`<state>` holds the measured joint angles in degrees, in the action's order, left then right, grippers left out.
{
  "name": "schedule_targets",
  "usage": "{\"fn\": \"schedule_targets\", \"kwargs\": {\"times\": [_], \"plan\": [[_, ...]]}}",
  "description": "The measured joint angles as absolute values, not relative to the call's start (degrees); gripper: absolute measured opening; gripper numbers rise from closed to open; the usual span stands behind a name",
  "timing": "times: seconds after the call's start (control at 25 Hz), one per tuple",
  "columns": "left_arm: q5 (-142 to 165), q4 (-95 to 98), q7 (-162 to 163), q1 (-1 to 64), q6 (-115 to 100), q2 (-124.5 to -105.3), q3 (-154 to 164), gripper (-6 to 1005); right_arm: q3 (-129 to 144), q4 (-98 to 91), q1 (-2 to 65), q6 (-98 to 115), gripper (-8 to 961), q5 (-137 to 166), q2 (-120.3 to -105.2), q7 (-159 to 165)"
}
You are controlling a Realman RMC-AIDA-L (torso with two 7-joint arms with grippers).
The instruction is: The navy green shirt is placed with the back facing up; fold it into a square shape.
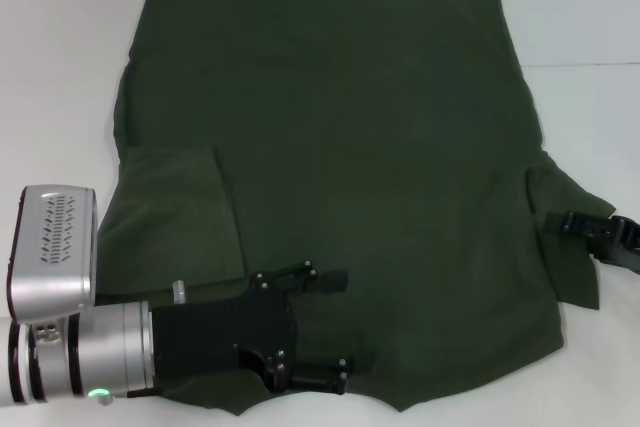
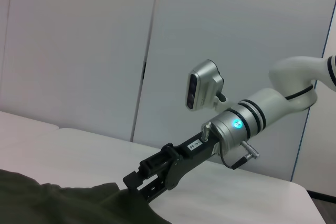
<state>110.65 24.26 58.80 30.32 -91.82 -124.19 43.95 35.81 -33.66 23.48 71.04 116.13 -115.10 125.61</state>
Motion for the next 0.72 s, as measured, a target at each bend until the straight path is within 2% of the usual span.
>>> {"fn": "schedule_targets", "kwargs": {"times": [0.12,0.32,0.44,0.72], "plan": [[110.6,24.3,58.8,30.3,-91.8,-124.19,43.9,949,33.4,-32.2,23.3,72.0,915,115.4,-115.12,124.7],[110.6,24.3,58.6,30.2,-91.7,-124.19,43.9,948,31.2,-30.3,23.4,72.6,753,115.3,-114.96,123.7],[110.7,24.3,58.6,30.2,-91.7,-124.19,43.9,949,31.1,-30.2,23.4,72.6,507,115.3,-114.98,123.7],[110.7,24.3,58.5,30.2,-91.8,-124.19,43.9,948,29.8,-29.6,23.5,72.4,215,115.3,-115.13,123.5]]}}
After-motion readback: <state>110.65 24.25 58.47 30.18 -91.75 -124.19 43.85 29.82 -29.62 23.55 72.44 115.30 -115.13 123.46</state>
